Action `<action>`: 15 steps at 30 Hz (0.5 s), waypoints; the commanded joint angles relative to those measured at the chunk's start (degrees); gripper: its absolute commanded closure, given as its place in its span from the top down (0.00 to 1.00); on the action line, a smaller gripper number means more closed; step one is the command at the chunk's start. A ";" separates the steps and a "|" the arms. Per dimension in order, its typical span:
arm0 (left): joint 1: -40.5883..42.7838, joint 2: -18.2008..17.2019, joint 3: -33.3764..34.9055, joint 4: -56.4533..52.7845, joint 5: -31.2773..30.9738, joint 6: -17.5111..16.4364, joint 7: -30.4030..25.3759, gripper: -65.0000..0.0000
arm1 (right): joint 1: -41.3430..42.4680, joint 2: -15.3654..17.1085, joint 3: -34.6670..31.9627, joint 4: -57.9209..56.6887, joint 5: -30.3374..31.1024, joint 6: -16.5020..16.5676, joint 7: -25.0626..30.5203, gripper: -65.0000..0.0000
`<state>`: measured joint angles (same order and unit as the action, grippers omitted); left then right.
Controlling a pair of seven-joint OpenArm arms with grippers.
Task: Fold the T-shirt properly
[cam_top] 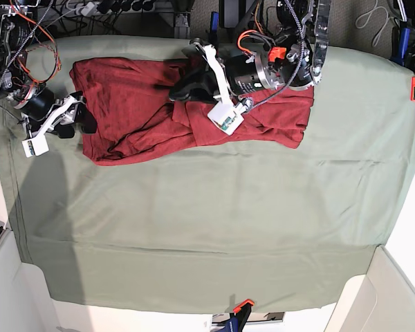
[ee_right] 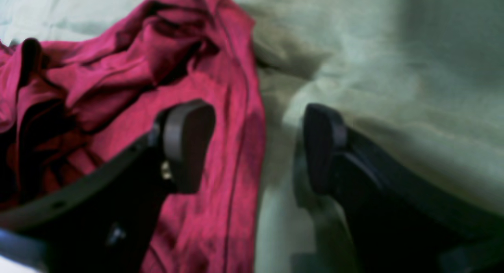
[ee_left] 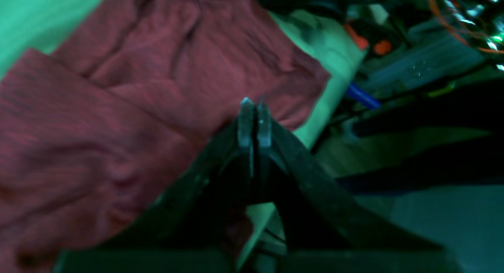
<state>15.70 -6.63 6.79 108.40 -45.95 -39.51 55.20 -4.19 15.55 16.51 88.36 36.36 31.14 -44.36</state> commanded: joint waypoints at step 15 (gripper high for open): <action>-0.15 -0.07 0.00 1.90 -2.23 -0.49 -1.11 0.00 | 3.96 0.79 -2.05 -1.70 1.18 0.57 0.42 0.59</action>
<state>16.01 -6.70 6.79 109.19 -46.68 -39.51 55.29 -1.15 15.59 14.41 85.73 36.32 31.18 -44.88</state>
